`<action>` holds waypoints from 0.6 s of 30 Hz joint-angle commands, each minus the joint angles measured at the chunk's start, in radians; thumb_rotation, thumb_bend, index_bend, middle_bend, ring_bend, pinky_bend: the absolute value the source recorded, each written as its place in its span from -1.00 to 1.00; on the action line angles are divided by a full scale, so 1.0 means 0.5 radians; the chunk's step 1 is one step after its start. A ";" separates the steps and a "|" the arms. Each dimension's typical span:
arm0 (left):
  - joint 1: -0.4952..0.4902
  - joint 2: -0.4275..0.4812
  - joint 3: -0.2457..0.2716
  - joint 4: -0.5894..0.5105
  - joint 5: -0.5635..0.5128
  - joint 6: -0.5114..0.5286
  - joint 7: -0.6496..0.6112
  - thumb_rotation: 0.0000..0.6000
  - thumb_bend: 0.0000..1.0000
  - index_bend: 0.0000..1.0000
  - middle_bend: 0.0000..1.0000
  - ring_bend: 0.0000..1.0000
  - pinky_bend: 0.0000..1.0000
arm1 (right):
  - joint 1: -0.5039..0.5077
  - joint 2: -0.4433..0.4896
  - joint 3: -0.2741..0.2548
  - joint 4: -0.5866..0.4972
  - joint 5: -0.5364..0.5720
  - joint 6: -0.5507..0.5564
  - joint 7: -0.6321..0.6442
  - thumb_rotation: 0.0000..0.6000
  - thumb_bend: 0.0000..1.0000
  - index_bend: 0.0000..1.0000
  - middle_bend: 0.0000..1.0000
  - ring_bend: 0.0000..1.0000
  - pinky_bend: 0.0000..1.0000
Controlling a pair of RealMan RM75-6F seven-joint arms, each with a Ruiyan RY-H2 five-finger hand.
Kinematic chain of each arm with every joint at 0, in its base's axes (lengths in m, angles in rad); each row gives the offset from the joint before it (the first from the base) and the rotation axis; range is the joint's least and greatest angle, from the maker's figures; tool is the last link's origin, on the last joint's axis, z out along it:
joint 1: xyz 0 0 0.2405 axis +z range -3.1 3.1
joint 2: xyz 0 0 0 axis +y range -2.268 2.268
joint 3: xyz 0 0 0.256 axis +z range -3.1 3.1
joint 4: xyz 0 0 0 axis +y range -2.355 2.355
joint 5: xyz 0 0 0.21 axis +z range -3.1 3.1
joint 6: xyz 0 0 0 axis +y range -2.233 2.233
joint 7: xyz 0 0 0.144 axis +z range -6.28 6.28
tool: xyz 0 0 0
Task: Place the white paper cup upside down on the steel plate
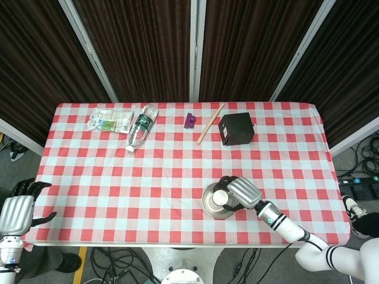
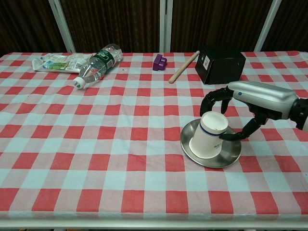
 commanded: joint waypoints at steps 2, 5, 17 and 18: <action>-0.006 -0.002 0.000 0.000 0.008 -0.002 0.007 1.00 -0.87 -0.43 -0.49 -0.75 -0.72 | -0.001 -0.036 0.050 0.056 0.076 -0.033 -0.027 1.00 -0.50 -0.01 -0.17 -0.53 -0.29; -0.001 0.002 -0.001 -0.003 0.002 0.003 0.004 1.00 -0.87 -0.43 -0.49 -0.75 -0.72 | 0.010 -0.055 0.084 0.096 0.110 -0.049 -0.025 1.00 -0.50 -0.01 -0.17 -0.53 -0.29; -0.003 -0.004 0.000 0.006 0.001 -0.001 0.001 1.00 -0.87 -0.43 -0.49 -0.75 -0.72 | -0.002 -0.021 0.031 0.035 0.040 -0.010 -0.035 1.00 -0.50 -0.01 -0.16 -0.50 -0.29; -0.003 -0.004 0.000 0.006 0.002 0.000 0.001 1.00 -0.87 -0.43 -0.49 -0.75 -0.72 | 0.001 -0.030 0.046 0.055 0.057 -0.016 -0.039 1.00 -0.50 -0.01 -0.16 -0.50 -0.29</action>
